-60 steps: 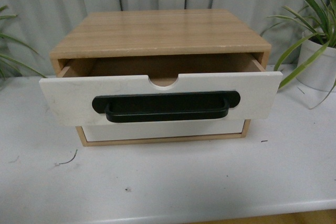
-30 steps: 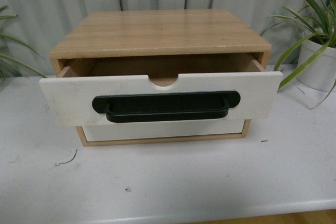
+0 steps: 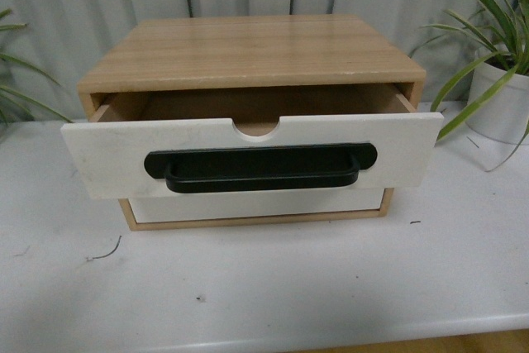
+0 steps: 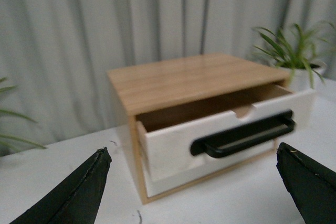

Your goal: Close drawer sideways

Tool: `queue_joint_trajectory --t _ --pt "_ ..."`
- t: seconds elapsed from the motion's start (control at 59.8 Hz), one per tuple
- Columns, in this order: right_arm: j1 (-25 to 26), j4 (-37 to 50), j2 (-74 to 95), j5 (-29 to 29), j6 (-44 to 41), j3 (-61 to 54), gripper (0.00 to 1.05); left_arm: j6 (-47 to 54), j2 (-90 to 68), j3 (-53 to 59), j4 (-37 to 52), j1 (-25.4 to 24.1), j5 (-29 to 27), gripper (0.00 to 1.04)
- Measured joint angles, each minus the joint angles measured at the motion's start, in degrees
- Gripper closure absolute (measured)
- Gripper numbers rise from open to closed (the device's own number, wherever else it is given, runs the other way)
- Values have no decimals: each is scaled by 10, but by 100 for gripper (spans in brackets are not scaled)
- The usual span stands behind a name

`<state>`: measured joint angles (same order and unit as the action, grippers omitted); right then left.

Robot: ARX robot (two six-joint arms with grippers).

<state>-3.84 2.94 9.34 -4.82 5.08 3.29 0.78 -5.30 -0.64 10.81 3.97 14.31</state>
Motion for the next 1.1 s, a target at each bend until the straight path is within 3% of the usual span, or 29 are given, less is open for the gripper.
queue_joint_trajectory --t 0.084,0.201,0.418,0.852,1.103 --pt "-9 4 74 36 -16 36 6 42 -67 -3 2 17 39 7" --pt "-61 -51 207 113 -102 101 6 159 -186 -27 -15 68 121 7" --pt "-128 -85 367 165 -242 186 6 337 -364 -108 -35 132 168 7" --pt "-146 -128 580 214 -411 308 6 518 -612 -238 -67 134 173 7" --pt "-150 -137 667 217 -447 369 6 567 -692 -301 -103 117 163 7"
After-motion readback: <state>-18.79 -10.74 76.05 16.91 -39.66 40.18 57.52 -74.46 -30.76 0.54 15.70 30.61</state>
